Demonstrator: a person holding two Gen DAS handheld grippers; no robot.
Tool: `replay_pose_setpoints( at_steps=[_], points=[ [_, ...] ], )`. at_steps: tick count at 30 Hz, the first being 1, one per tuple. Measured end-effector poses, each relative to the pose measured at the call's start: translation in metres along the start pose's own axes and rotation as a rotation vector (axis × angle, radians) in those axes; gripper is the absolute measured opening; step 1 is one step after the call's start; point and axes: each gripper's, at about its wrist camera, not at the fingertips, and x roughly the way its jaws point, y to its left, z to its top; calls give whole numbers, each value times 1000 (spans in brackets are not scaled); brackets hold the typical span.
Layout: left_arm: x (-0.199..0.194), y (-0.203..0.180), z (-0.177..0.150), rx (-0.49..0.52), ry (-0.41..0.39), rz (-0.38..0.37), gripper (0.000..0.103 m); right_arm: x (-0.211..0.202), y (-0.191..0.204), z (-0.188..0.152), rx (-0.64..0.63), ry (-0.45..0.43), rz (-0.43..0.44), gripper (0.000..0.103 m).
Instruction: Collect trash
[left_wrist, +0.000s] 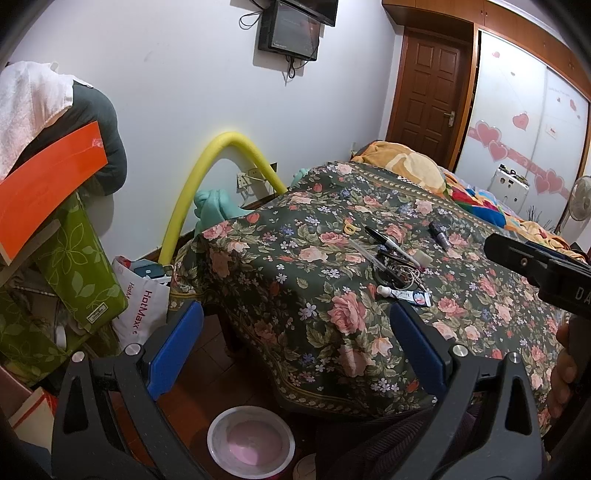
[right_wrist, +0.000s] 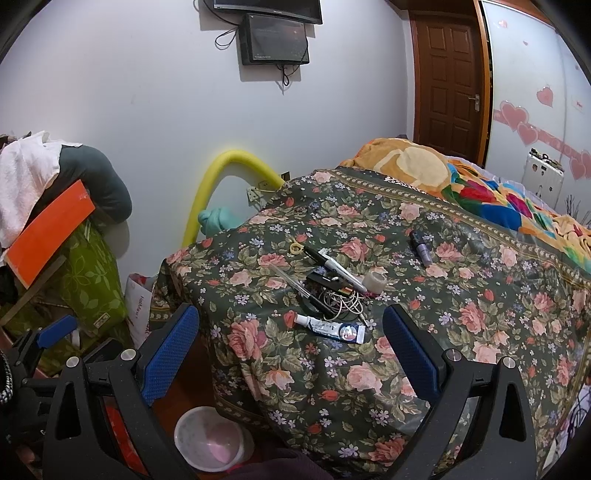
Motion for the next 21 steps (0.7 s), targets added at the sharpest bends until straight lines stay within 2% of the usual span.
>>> replay_pose_setpoints(
  at_steps=[21],
  points=[
    [-1,-1,0,2,-2,0,102,-2,-2,0,11,-4,5,99]
  ],
)
